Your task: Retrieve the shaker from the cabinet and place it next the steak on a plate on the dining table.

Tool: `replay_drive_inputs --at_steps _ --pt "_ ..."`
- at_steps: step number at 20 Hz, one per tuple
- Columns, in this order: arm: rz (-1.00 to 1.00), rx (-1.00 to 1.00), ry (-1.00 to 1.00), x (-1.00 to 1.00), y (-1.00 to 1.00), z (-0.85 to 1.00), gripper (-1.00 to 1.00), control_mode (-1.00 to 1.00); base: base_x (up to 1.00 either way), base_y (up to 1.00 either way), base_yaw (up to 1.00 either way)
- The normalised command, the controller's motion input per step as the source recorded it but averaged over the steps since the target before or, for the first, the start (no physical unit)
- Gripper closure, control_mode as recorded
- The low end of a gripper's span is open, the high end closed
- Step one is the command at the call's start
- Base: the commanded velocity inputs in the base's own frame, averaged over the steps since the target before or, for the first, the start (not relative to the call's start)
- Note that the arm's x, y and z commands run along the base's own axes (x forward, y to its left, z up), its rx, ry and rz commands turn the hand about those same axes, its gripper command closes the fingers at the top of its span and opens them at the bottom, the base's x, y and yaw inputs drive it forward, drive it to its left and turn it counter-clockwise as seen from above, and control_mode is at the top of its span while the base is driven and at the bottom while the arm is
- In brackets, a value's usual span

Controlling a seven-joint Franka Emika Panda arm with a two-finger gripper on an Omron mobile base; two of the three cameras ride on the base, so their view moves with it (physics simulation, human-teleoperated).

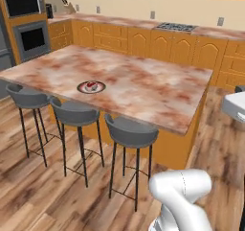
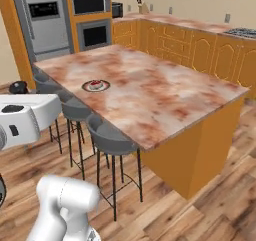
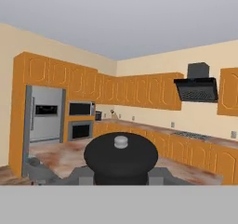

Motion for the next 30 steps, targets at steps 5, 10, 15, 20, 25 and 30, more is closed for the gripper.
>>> replay_drive_inputs --at_steps 5,10,15,20,25,30 --pt "0.00 0.00 0.00 0.00 0.00 0.00 1.00 1.00 0.61 1.00 -0.38" --pt "0.00 0.00 0.00 0.00 0.00 0.00 1.00 1.00 0.39 1.00 -0.35" --pt "0.00 0.00 0.00 0.00 0.00 0.00 1.00 1.00 0.20 1.00 -0.28" --pt "0.00 0.00 0.00 0.00 0.00 0.00 1.00 1.00 0.63 0.82 -0.30" --pt "0.00 0.00 0.00 0.00 0.00 0.00 1.00 1.00 0.73 -0.05 -0.09" --pt "0.00 0.00 0.00 0.00 0.00 0.00 1.00 1.00 0.90 -0.18 -0.03"
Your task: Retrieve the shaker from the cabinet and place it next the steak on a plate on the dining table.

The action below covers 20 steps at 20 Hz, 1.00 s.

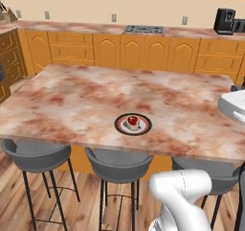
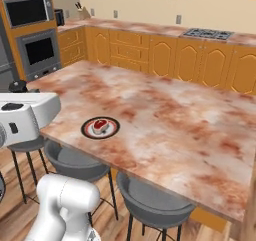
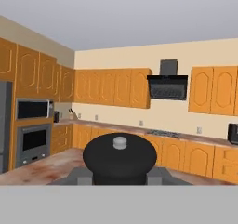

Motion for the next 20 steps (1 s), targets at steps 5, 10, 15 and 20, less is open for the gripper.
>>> replay_drive_inputs --at_steps 5,10,15,20 --pt "0.00 0.00 0.00 0.00 0.00 0.00 1.00 1.00 0.71 -0.01 -0.12" --pt "0.00 0.00 0.00 0.00 0.00 0.00 1.00 1.00 0.07 -0.31 -0.29" --pt "0.00 0.00 0.00 0.00 0.00 0.00 1.00 1.00 0.27 -0.02 -0.13" --pt "0.00 0.00 0.00 0.00 0.00 0.00 1.00 1.00 0.36 0.00 0.01"
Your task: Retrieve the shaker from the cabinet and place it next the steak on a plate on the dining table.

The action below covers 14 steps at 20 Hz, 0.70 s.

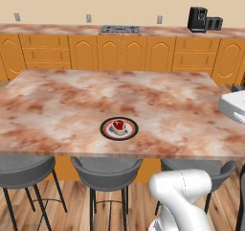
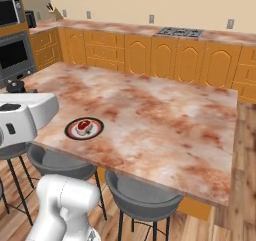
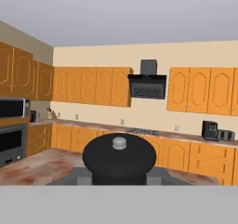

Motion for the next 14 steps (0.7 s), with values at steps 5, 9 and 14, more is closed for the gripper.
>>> replay_drive_inputs --at_steps 5,9,14 --pt "0.04 0.00 0.02 0.24 0.00 -0.06 1.00 -1.00 0.26 0.00 0.04" --pt "0.13 0.00 0.01 0.78 -0.09 -0.04 1.00 -1.00 0.00 0.00 0.00" --pt "0.28 0.00 0.02 0.86 -0.28 -0.44 1.00 -1.00 0.00 0.00 0.00"
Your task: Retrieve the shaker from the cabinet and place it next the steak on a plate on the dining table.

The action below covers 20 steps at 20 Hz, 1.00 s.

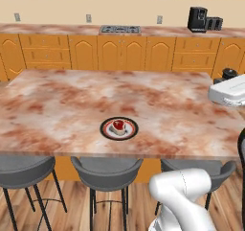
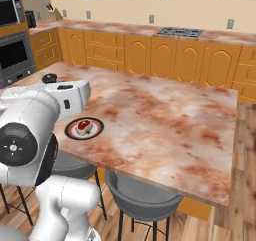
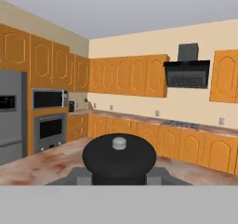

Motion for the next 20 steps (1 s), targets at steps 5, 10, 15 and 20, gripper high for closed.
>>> replay_drive_inputs --at_steps 5,10,15,20 --pt "0.35 -0.07 0.07 0.93 -0.19 -0.62 1.00 -1.00 0.00 0.00 0.00" --pt "0.33 -0.15 0.11 0.96 -0.02 -0.62 1.00 -1.00 0.00 0.00 0.00" --pt "0.26 -0.10 0.08 0.90 0.00 -0.47 1.00 -1.00 0.00 0.00 0.00" --pt "0.15 0.01 0.00 0.91 0.00 -0.40 1.00 -1.00 0.00 0.00 0.00"
